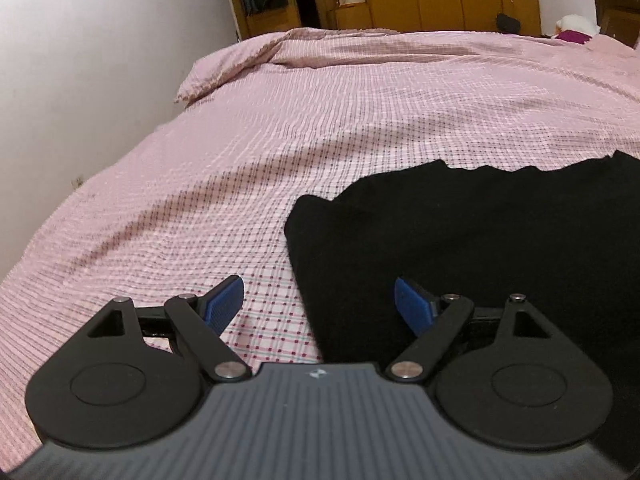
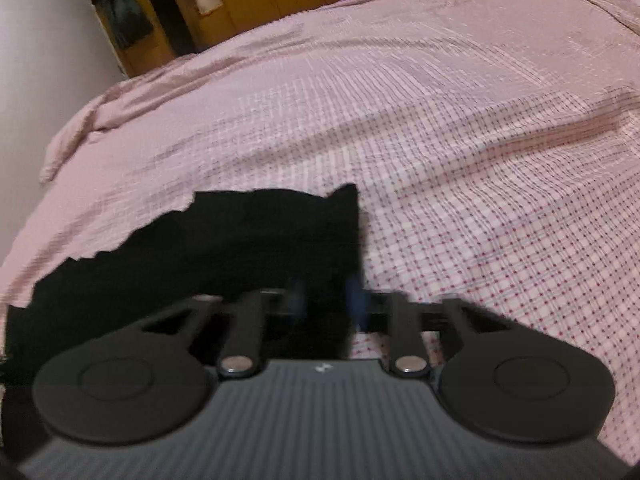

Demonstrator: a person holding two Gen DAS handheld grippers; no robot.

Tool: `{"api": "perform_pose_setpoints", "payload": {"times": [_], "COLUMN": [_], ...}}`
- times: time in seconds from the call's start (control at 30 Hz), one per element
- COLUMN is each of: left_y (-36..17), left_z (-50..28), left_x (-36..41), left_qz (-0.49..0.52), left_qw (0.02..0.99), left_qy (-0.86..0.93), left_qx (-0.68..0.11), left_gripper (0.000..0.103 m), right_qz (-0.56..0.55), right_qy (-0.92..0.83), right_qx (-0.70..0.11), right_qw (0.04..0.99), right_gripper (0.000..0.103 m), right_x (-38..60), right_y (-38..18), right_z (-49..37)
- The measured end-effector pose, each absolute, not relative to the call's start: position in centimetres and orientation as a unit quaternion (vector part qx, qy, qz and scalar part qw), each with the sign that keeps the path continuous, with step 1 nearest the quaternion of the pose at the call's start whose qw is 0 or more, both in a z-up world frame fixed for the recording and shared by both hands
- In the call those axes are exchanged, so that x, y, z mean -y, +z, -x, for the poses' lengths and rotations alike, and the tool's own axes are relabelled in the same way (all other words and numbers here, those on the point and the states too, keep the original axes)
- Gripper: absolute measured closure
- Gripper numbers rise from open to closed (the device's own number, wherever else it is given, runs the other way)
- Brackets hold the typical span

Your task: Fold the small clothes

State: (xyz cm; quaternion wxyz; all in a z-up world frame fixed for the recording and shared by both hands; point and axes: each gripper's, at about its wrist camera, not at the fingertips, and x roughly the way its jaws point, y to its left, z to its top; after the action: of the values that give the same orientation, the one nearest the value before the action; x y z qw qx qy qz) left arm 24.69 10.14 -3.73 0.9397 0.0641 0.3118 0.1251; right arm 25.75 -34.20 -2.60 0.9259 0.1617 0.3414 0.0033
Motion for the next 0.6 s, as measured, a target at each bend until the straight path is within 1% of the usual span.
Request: {"api": "perform_pose_setpoints", "payload": {"times": [0.1, 0.13, 0.2, 0.33, 0.47, 0.53, 0.6], "left_y": [-3.9, -4.0, -4.2, -4.5, -4.8, -4.9, -4.9], "left_z": [-25.3, -25.4, -25.9, -26.4, -26.7, -26.8, -27.0], "left_x": [-10.2, -10.1, -10.2, -10.2, -10.5, -10.7, -11.0], "left_qz": [-0.073, -0.075, -0.076, -0.069, -0.064, -0.056, -0.045], "left_qw": [0.94, 0.94, 0.939, 0.937, 0.939, 0.939, 0.939], "left_qy": [0.124, 0.123, 0.121, 0.125, 0.123, 0.122, 0.122], "left_qx": [-0.309, -0.309, -0.313, -0.318, -0.316, -0.317, -0.319], "left_gripper": [0.017, 0.017, 0.016, 0.014, 0.011, 0.01, 0.009], "right_qz": [-0.164, -0.163, -0.138, -0.081, -0.04, -0.04, -0.043], "right_qy": [0.021, 0.018, -0.001, 0.0, -0.049, -0.038, -0.004], "right_qx": [-0.312, -0.306, -0.311, -0.356, -0.307, -0.287, -0.289], "right_qw": [0.936, 0.938, 0.94, 0.931, 0.949, 0.956, 0.956], "right_gripper": [0.092, 0.1, 0.099, 0.098, 0.097, 0.097, 0.096], "right_x": [34.4, 34.6, 34.7, 34.0, 32.0, 31.0, 30.1], "right_y": [-0.7, -0.1, 0.2, -0.8, 0.8, 1.5, 1.4], "right_z": [-24.4, -24.1, -24.0, -24.7, -23.4, -22.9, -23.0]}}
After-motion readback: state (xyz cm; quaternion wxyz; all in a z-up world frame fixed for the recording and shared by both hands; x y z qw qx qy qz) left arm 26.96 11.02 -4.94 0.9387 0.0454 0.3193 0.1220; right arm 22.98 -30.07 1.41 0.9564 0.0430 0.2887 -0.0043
